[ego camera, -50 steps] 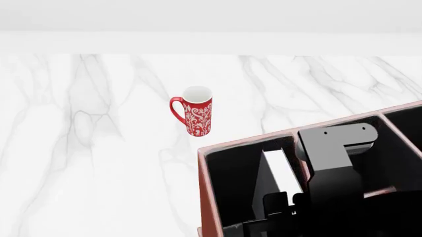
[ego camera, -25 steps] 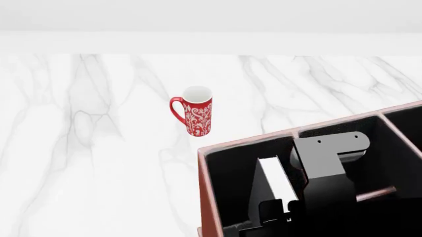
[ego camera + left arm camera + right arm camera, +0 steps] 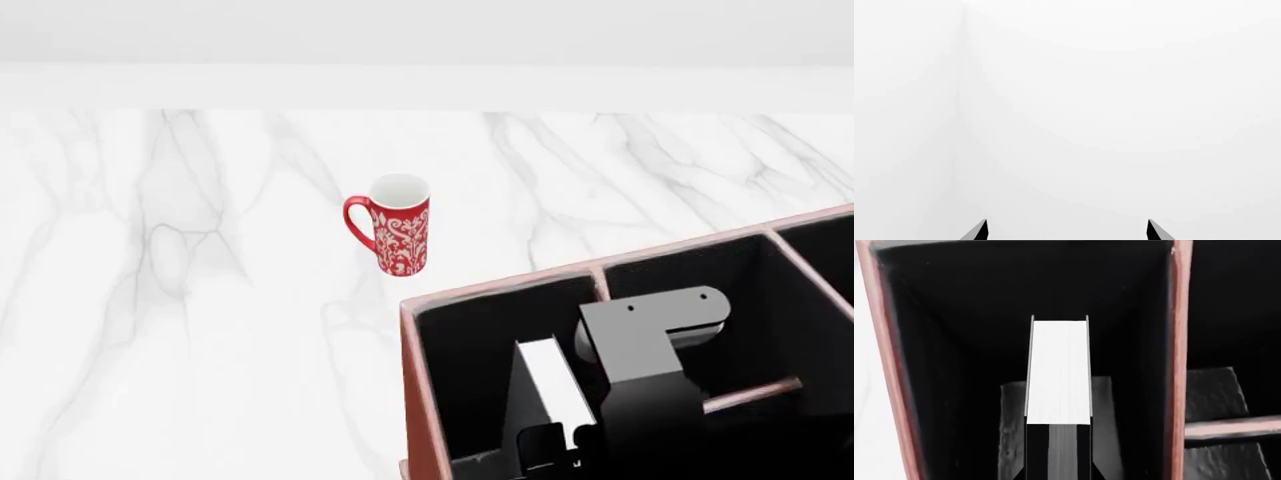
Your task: Pick up the book and place it in the left compartment of the caddy.
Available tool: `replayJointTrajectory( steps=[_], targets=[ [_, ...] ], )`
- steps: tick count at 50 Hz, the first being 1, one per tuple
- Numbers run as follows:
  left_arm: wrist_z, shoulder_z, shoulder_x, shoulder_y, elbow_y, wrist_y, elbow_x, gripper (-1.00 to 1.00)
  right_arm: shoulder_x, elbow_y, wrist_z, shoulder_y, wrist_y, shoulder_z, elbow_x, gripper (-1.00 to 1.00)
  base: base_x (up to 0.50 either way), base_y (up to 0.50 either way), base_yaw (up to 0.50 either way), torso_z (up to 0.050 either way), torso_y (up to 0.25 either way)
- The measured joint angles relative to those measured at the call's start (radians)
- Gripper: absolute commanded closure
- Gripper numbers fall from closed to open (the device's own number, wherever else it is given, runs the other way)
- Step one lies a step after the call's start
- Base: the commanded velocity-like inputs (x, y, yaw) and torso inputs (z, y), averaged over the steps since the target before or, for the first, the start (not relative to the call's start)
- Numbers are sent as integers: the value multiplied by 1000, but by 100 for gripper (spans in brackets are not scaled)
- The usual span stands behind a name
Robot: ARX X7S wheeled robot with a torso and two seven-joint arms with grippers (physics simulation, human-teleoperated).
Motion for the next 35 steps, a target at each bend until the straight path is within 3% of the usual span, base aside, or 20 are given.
replayJointTrajectory(
  steps=[35],
  targets=[
    [-3, -3, -6, 9, 2, 11, -6, -100, -19, 24, -14, -32, -20, -12, -28, 100, 0, 0, 0, 0, 1]
  ],
)
